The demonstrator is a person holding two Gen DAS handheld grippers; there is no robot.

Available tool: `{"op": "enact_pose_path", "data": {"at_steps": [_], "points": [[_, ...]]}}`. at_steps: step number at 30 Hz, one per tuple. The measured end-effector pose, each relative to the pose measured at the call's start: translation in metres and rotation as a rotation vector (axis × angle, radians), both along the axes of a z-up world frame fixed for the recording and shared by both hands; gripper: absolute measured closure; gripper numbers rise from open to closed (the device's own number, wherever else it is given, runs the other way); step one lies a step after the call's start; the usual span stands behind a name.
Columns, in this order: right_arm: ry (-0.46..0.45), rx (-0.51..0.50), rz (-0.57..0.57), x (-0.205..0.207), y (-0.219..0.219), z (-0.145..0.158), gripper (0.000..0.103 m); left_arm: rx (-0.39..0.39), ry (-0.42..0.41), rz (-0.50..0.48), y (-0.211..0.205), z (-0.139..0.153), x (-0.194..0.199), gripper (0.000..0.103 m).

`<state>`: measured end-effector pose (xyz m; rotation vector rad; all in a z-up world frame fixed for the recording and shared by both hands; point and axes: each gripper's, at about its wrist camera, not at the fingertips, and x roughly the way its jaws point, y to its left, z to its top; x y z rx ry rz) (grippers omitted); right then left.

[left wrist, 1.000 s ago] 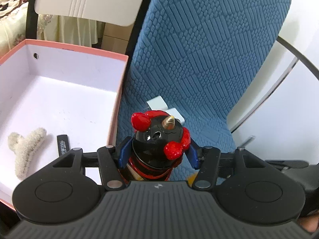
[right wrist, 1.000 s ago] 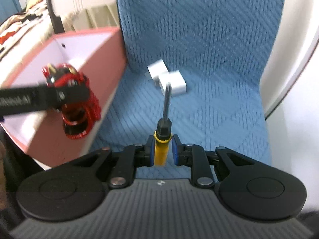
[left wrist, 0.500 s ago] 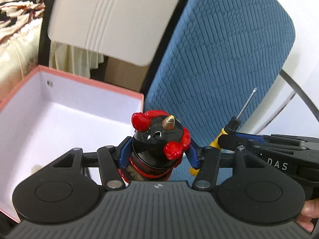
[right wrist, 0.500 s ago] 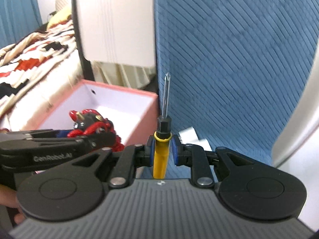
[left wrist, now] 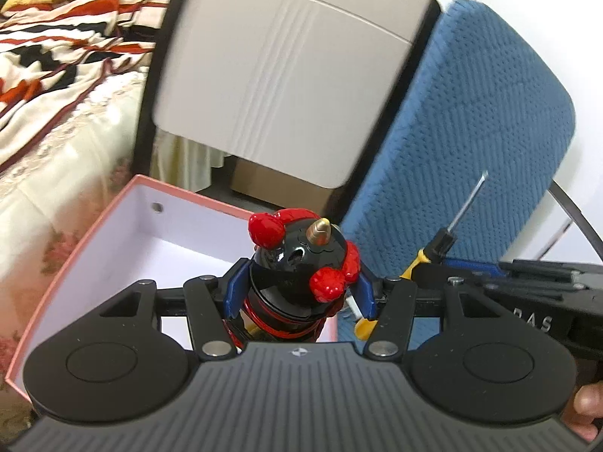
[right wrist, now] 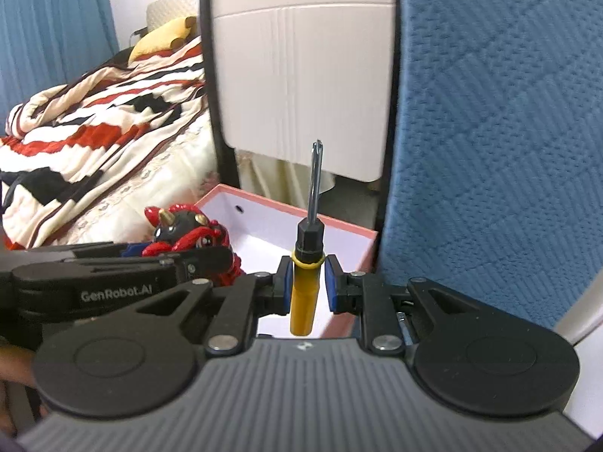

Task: Organize rigid objects
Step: 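Carry the figurine in the left tool while the right tool carries the screwdriver over the pink box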

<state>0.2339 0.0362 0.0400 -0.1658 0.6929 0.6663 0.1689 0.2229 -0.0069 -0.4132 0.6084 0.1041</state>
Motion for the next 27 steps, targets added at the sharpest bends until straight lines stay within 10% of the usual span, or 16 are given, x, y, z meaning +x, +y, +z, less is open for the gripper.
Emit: {"op": "enact_pose_path", "data": {"at_steps": [27], "points": [[0.268,-0.212,0.043,-0.003,0.09,-0.119,0.081,-0.124,0.208,0.068,0.076,-0.115,-0.015,0.041]]}}
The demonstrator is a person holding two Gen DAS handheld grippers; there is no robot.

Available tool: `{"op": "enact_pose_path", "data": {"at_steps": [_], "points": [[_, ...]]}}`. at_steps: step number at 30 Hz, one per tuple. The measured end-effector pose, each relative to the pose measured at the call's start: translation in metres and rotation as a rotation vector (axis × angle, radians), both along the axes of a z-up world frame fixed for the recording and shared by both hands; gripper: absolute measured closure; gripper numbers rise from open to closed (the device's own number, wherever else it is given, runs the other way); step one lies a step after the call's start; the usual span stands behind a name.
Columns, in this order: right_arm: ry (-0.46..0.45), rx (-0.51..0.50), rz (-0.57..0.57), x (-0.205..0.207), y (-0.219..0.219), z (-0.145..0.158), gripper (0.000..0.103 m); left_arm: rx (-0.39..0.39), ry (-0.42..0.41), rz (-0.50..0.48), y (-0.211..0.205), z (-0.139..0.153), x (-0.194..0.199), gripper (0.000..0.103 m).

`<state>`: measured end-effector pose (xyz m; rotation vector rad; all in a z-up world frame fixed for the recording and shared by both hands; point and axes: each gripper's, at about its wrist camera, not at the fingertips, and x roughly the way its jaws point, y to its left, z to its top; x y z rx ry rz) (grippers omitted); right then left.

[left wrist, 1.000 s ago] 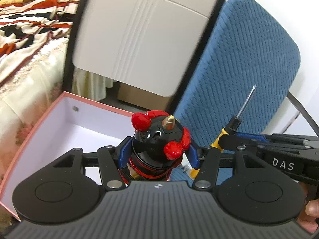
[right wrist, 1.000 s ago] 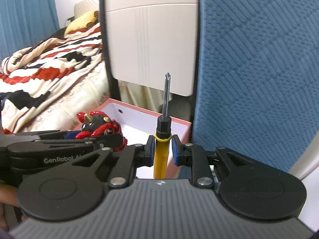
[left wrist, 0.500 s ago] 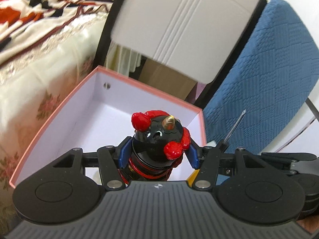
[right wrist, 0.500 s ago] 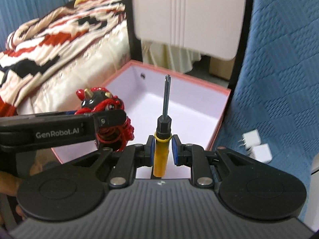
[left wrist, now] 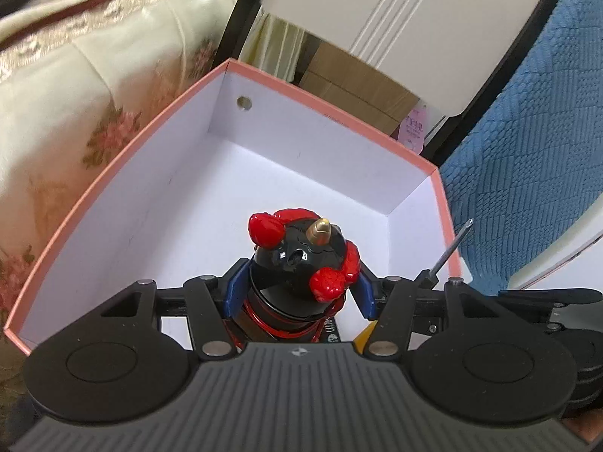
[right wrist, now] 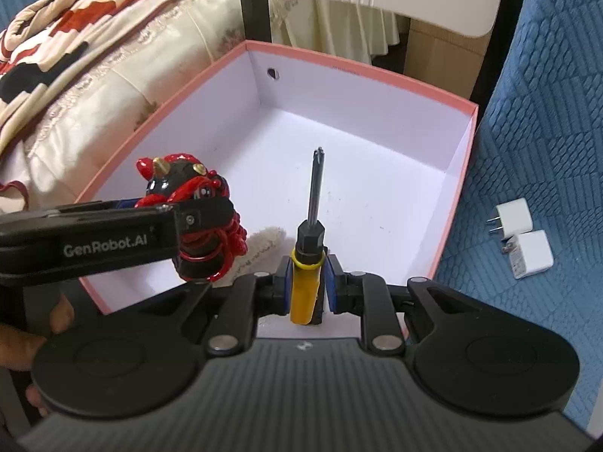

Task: Organize rigid objects
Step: 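Carry the figurine in the left tool while the right tool carries the screwdriver over the pink box, then open the left tool releasing the figurine while the right tool drops the screwdriver into the box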

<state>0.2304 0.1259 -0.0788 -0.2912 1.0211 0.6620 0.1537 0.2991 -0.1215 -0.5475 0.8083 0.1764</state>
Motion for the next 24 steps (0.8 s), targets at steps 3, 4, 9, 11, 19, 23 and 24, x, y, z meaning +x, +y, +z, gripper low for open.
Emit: {"op": "enact_pose_path", "data": {"at_steps": [3,4,9,11,19,23,24], "points": [[0.015,-0.014,-0.01,0.005,0.005,-0.009,0.081,-0.008,0.012,-0.004,0.003,-0.008,0.003,0.041],[0.017,-0.017,-0.011,0.006,0.006,-0.011,0.081,-0.011,0.013,-0.003,0.004,-0.01,0.005,0.041],[0.027,-0.025,-0.014,0.008,0.01,-0.019,0.081,-0.016,0.027,-0.01,0.005,-0.017,0.006,0.041],[0.03,-0.024,-0.013,0.009,0.012,-0.02,0.08,-0.018,0.035,-0.005,0.006,-0.019,0.006,0.039],[0.025,0.002,-0.018,0.01,0.011,-0.009,0.079,-0.005,-0.002,0.002,0.005,-0.005,0.005,0.036],[-0.006,0.027,-0.024,0.008,0.006,0.003,0.079,0.015,-0.03,0.0,0.0,0.011,0.002,0.036],[-0.013,0.035,-0.027,0.007,0.004,0.007,0.079,0.023,-0.04,0.001,-0.003,0.015,0.0,0.036]]}}
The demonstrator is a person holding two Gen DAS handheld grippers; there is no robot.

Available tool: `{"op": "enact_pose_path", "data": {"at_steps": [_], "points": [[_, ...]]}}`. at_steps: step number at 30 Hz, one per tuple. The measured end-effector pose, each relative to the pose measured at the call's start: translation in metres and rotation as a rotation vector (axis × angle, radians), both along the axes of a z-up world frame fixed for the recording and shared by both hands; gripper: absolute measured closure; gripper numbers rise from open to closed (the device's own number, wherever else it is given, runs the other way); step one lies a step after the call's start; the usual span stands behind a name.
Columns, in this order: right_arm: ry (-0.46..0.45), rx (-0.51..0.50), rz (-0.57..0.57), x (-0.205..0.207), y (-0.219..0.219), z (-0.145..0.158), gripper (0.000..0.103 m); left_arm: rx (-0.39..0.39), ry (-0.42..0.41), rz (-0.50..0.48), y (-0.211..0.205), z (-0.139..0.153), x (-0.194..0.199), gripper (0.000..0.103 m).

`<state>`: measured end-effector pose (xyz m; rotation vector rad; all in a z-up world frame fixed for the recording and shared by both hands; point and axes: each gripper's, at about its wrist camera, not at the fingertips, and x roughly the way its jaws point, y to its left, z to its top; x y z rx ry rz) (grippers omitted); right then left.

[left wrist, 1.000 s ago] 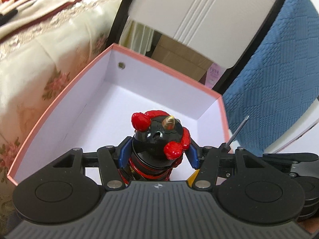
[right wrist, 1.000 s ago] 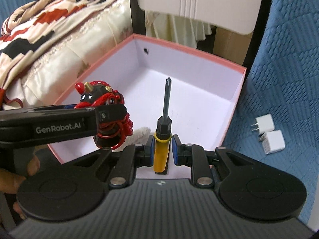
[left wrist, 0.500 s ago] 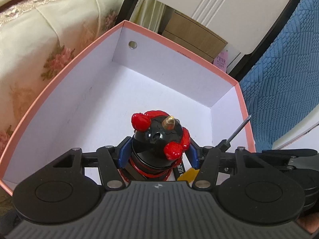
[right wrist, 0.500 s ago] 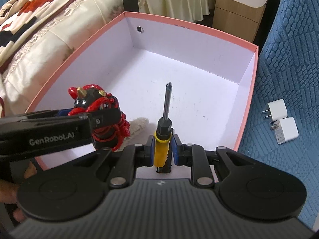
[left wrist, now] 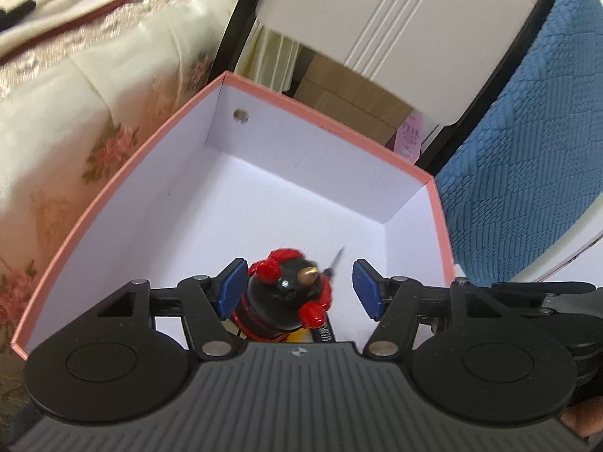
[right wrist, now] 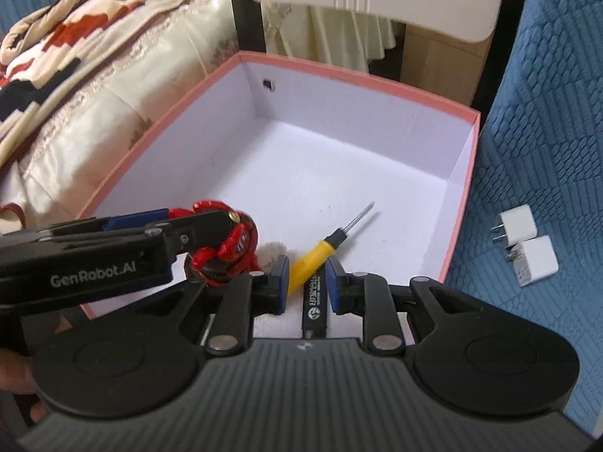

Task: Organize rigid objects
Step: 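Open the left tool releasing the figurine while the right tool drops the screwdriver into the box, then move both open tools back from the box toward the white chargers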

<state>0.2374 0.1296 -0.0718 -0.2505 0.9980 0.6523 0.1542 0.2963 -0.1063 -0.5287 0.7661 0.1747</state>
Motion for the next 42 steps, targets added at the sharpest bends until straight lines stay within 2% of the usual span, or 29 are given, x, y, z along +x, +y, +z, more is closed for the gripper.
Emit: {"op": "enact_pose_path", "data": {"at_steps": [19,31,42], "points": [[-0.181,0.093,-0.032,-0.027,-0.064,0.063,0.079,0.062,-0.105,-0.031,-0.06,0.057,-0.02,0.036],[-0.228,0.103,-0.093,-0.042,-0.125,0.059,0.079,0.08,-0.133,-0.074,-0.118,0.059,-0.015,0.036],[-0.246,0.149,-0.118,-0.053,-0.188,0.037,0.079,0.103,-0.145,-0.11,-0.174,0.038,-0.016,0.036]]}}
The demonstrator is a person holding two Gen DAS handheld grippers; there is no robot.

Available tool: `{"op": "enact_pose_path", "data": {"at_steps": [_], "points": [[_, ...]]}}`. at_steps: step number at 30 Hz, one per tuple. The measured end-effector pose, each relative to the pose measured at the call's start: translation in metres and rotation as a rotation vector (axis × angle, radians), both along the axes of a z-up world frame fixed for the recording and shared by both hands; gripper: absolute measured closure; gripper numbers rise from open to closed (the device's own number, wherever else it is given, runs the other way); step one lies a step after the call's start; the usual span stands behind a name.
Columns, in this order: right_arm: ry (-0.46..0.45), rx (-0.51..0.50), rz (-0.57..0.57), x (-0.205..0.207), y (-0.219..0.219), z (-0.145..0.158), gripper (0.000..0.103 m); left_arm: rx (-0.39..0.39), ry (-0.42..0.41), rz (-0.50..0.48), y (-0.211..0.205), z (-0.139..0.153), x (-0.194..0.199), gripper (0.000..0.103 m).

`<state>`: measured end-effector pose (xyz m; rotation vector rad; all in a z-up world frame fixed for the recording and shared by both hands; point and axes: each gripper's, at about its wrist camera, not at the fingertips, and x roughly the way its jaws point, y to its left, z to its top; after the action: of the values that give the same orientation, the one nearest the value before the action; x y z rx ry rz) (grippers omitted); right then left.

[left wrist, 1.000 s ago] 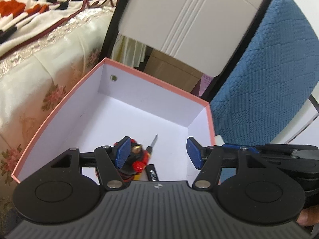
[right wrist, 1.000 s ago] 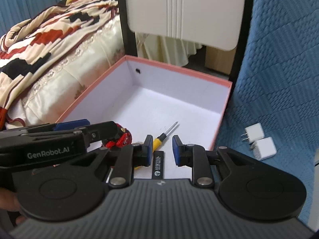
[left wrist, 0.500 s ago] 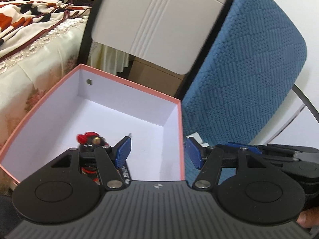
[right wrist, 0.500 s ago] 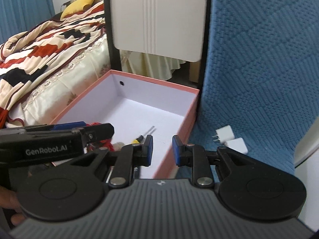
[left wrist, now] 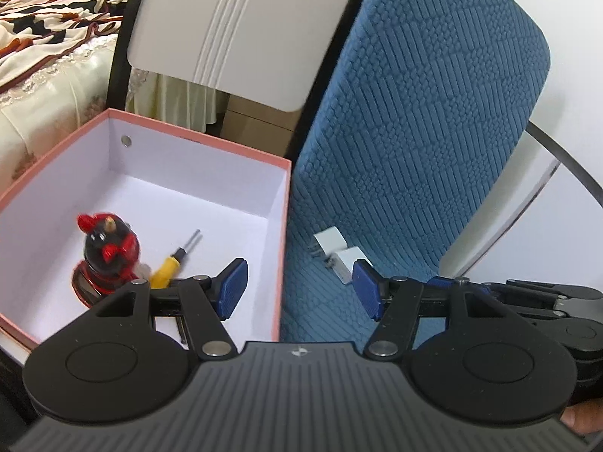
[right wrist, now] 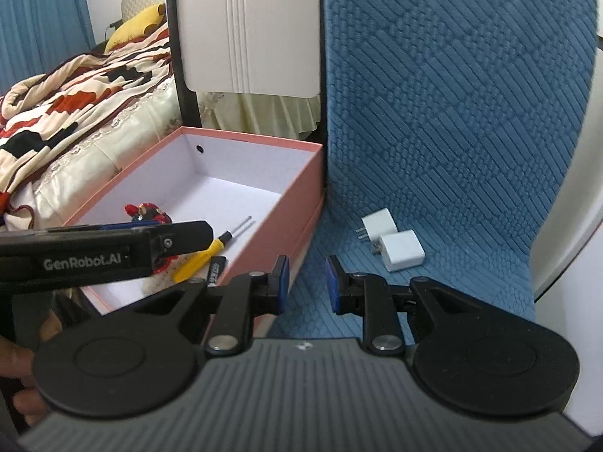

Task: Organize rigid objects
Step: 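Move both open tools back from the box toward the white chargers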

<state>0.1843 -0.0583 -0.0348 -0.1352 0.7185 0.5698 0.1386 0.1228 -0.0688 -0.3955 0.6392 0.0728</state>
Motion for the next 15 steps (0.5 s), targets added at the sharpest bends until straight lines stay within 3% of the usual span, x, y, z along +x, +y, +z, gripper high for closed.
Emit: {"op": "enact_pose_path", "data": {"at_steps": [15], "points": [[-0.039,0.01,-0.078,-0.038,-0.08,-0.032,0.079,0.056,-0.015,-0.056,-0.064,-0.019,-0.026,0.036]]}}
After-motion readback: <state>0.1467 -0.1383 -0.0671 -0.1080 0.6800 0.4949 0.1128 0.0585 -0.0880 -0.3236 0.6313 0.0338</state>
